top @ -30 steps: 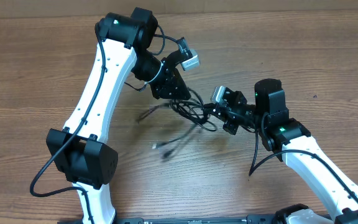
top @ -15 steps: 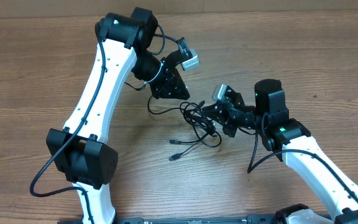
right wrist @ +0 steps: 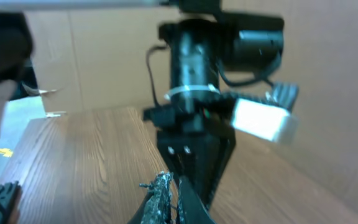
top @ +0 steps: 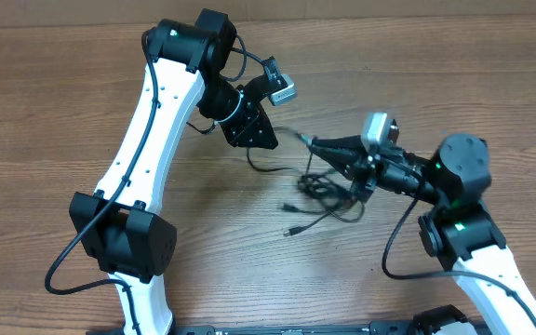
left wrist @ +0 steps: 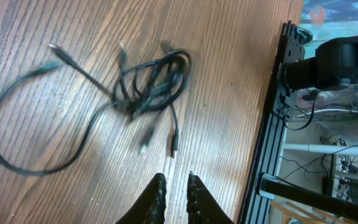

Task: Untangle cables

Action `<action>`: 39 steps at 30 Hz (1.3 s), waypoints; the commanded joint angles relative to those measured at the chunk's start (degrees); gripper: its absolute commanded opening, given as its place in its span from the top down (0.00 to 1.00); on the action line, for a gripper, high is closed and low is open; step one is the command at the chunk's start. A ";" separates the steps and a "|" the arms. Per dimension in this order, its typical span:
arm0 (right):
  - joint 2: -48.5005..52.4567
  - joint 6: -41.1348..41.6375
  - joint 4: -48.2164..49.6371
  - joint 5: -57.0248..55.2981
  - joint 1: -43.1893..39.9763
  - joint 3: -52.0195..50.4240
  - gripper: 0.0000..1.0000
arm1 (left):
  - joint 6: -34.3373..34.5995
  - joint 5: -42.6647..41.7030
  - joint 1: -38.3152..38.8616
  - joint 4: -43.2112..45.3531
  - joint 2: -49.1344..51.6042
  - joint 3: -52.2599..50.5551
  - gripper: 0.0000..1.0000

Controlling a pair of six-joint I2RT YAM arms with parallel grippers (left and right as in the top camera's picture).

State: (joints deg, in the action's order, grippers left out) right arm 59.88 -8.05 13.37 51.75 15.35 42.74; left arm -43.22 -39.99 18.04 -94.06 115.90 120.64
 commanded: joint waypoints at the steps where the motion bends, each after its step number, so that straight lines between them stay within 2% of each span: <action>1: -1.60 1.25 0.07 0.92 -0.39 0.79 0.96 | 0.39 -1.62 0.42 0.33 0.07 0.26 0.83; 4: -1.57 1.20 -2.01 0.81 -0.48 0.79 0.96 | 0.42 -1.49 0.42 0.17 0.07 0.26 0.82; 6: -1.57 1.22 -6.58 -1.36 -0.87 0.79 0.84 | 0.44 -1.42 0.42 0.22 0.07 0.26 0.78; 8: -1.57 1.22 -11.19 -4.74 -1.18 0.79 0.84 | 0.42 -1.40 0.42 0.46 0.07 0.26 0.76; 9: -1.57 1.22 -13.53 -6.51 -1.31 0.79 0.81 | 0.42 -1.40 0.42 0.68 0.07 0.26 0.73; 10: -1.57 1.25 -18.10 -10.47 -1.29 0.79 0.67 | 0.44 -1.40 0.42 0.96 0.07 0.26 0.63; 11: -1.57 1.22 -21.68 -13.33 -1.29 0.79 0.59 | 0.44 -1.40 0.42 0.98 0.07 0.26 0.60; 12: -1.57 1.22 -24.11 -15.23 -1.29 0.79 0.50 | 0.44 -1.40 0.42 0.98 0.07 0.26 0.48; 13: -1.57 1.20 -26.71 -17.40 -1.29 0.79 0.33 | 0.44 -1.40 0.42 1.03 0.07 0.26 0.00; 14: -1.55 1.20 -28.87 -19.39 -1.29 0.79 0.29 | 0.44 -1.38 0.42 1.11 0.07 0.26 0.00; 16: -1.33 1.20 -35.23 -24.35 -1.29 0.76 0.13 | 0.42 -1.36 0.42 2.14 0.07 0.26 0.00; 19: -0.02 1.20 -40.83 -28.20 -1.29 0.72 0.00 | 0.39 -1.31 0.42 3.54 0.07 0.26 0.00; 29: 5.95 1.22 -44.33 -29.18 -1.22 0.72 0.00 | 0.39 20.83 0.39 5.09 0.07 0.26 0.00; 36: 7.98 1.22 -43.91 -28.98 -1.22 0.72 0.00 | 0.39 22.58 0.37 5.09 0.07 0.26 0.00; 39: 7.98 1.20 -44.15 -25.44 -1.22 0.72 0.00 | 0.39 22.58 0.37 5.09 0.07 0.26 0.00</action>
State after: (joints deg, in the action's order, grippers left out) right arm 67.79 -6.87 -31.03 23.68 14.28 42.96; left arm -42.39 -18.17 18.04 -89.06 115.90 120.64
